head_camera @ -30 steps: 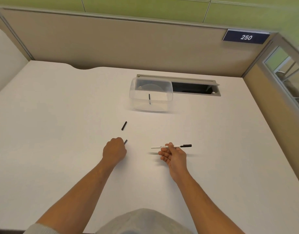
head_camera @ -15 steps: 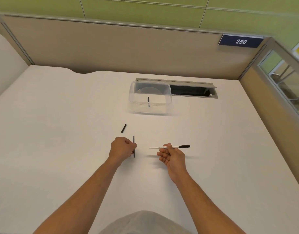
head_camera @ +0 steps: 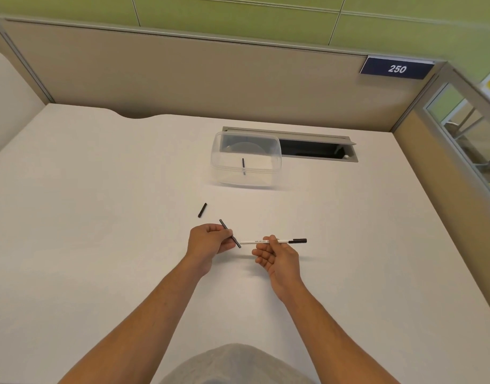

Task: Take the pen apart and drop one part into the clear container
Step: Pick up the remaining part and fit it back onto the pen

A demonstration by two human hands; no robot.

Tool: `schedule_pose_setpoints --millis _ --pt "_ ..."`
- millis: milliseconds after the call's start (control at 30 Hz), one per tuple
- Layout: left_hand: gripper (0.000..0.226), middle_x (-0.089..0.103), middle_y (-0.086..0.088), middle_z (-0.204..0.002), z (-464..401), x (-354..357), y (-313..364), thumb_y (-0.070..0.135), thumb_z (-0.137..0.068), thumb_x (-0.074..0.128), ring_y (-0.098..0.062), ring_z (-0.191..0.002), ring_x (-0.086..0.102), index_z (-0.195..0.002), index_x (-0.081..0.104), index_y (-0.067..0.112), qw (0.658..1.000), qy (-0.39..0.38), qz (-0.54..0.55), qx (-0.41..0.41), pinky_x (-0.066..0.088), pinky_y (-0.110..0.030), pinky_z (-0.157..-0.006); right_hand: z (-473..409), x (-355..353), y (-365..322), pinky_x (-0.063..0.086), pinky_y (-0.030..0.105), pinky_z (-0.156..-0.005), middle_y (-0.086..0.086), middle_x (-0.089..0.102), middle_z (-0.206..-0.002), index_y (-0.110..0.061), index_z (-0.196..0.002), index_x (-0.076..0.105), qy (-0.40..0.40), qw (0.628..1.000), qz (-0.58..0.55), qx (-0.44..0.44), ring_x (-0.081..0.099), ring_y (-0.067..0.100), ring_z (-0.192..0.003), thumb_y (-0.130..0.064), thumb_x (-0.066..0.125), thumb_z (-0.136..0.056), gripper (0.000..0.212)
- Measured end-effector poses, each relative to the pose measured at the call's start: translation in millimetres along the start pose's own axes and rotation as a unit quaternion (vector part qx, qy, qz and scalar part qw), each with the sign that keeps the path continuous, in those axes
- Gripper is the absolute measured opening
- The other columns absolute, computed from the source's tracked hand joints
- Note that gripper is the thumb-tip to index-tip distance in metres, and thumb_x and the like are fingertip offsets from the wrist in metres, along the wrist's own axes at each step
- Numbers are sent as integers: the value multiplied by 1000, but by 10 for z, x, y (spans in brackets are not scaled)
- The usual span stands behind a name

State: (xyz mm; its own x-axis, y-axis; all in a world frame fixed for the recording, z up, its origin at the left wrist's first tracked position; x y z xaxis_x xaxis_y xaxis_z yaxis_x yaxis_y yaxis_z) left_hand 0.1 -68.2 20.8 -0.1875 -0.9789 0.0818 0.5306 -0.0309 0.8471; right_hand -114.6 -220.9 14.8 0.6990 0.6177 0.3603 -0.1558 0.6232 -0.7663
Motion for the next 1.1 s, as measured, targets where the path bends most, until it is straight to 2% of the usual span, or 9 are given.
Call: schedule_pose_setpoints --millis 433,600,967,1100 --pt "11 70 -15 -69 -50 22 74 -1 -81 70 -23 -60 71 -74 61 1 998 19 56 5 58 -25 -60 -46 -21 -38 55 29 -54 12 70 -71 -3 -92 63 14 1000 -25 1 69 24 -66 -20 55 -94 19" --pt "11 70 -15 -70 -44 56 76 -2 -82 68 -25 -65 72 -77 59 1 998 9 69 10 60 -30 -67 -59 6 -31 56 29 -55 12 70 -73 -3 -93 63 6 1000 -23 2 69 25 -68 -21 54 -94 20" --pt "30 73 -22 -81 17 110 35 -6 -83 66 -30 -79 74 -102 48 10 989 8 145 23 60 -29 -70 -69 -16 -40 56 29 -55 11 70 -71 -3 -94 61 18 998 -65 9 69 23 -66 -20 54 -95 18" --pt "32 74 -22 -82 47 98 13 -4 -82 70 -29 -76 75 -101 47 10 990 16 136 44 60 -27 -70 -64 -26 -47 56 28 -54 11 70 -71 -3 -94 60 25 997 -72 10 69 23 -66 -20 54 -94 18"
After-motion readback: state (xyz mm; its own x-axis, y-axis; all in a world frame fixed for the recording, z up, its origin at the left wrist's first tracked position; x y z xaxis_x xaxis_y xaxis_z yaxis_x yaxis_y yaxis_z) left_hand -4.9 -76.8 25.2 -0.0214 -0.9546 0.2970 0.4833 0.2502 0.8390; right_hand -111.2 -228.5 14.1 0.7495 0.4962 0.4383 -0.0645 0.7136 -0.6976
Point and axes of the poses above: each hand's wrist, its own z-axis away from the middle knuckle, its own x-axis out of the palm, y = z × x, the point moved 6 cm from there along -z, towards the middle knuckle
